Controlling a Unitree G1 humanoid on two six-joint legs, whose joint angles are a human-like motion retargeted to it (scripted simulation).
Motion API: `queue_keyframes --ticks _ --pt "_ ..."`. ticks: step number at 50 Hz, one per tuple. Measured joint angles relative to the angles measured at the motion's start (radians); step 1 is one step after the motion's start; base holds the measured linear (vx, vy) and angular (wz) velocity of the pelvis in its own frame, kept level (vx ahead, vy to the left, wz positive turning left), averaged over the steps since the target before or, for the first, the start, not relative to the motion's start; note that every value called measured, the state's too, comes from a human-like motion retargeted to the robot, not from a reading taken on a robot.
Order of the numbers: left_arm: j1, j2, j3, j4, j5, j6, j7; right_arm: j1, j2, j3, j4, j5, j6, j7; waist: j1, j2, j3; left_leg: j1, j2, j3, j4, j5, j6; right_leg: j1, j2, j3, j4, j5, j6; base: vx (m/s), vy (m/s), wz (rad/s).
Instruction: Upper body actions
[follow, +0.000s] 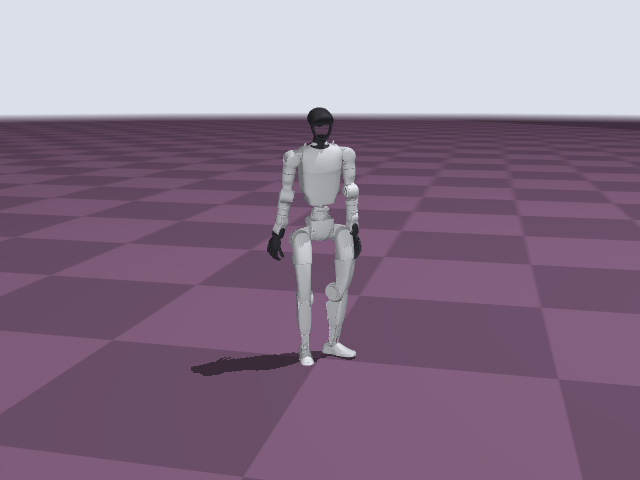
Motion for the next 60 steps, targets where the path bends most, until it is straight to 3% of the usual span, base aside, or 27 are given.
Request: queue_keyframes --ticks 2,3,5,7,12,18,29,43,60 --pt "-0.006 -0.002 -0.006 -0.001 0.009 0.007 -0.018 0.002 0.003 0.002 -0.005 -0.011 -0.002 0.003 -0.001 -0.031 0.011 0.028 -0.047 -0.010 -0.033 0.018 -0.001 -0.003 0.009 0.131 -0.102 0.026 0.043 0.15 -0.02 1.25" --pt "-0.009 -0.003 -0.013 -0.001 0.010 0.007 -0.023 0.003 0.006 0.001 -0.008 -0.014 -0.003 0.005 0.001 -0.045 0.018 0.050 -0.068 0.002 -0.046 0.021 -0.005 0.001 0.009 0.180 -0.153 0.091 0.060 0.17 -0.04 1.18" --pt "-0.005 -0.005 -0.030 0.001 0.010 0.009 -0.027 0.012 0.011 0.004 -0.010 -0.024 -0.005 0.009 0.021 -0.057 0.003 0.051 -0.078 -0.017 -0.041 0.020 -0.014 0.035 0.032 0.237 -0.176 0.038 0.056 0.25 -0.07 0.97" --pt "-0.012 -0.007 -0.064 0.015 0.022 0.029 -0.037 0.011 0.022 -0.012 -0.006 -0.039 0.011 0.035 0.064 -0.063 -0.011 0.034 -0.074 -0.068 -0.016 0.015 -0.023 0.043 -0.031 0.016 -0.200 0.063 0.070 0.26 -0.11 0.92" --pt "0.010 -0.035 -0.110 0.034 0.024 -0.005 0.005 -0.003 0.050 -0.025 -0.052 -0.044 0.000 0.071 0.159 -0.056 0.007 0.061 -0.049 -0.116 0.012 -0.001 -0.036 0.136 -0.003 0.013 -0.281 0.078 0.064 0.15 -0.14 0.67" --pt "0.083 -0.033 -0.082 0.063 0.090 0.023 -0.019 -0.036 0.062 0.036 -0.106 -0.103 -0.022 0.102 0.151 -0.051 -0.053 0.072 -0.042 -0.129 0.006 -0.005 -0.048 0.154 0.022 0.006 -0.288 0.060 0.037 0.24 -0.04 0.17" --pt "0.110 -0.031 -0.051 0.092 0.073 0.044 -0.028 -0.056 0.066 0.078 -0.131 -0.089 -0.040 0.141 0.162 -0.042 -0.059 0.096 -0.032 -0.126 0.002 -0.023 -0.059 0.179 0.046 -0.002 -0.293 0.047 0.017 0.06 -0.02 0.02" --pt "0.059 -0.028 -0.072 0.015 0.094 0.077 -0.108 -0.025 0.027 0.045 0.044 -0.082 0.041 0.059 0.147 -0.032 -0.070 0.095 -0.042 -0.134 -0.012 -0.030 -0.050 0.186 0.045 -0.014 -0.297 0.044 0.018 0.00 0.00 0.00" --pt "0.072 -0.022 -0.070 0.063 0.126 0.093 -0.148 -0.029 0.036 0.044 0.011 -0.077 0.014 0.077 0.118 -0.026 -0.075 0.102 -0.062 -0.127 -0.023 -0.047 -0.033 0.172 0.032 0.004 -0.288 0.059 0.027 0.00 0.00 0.00"
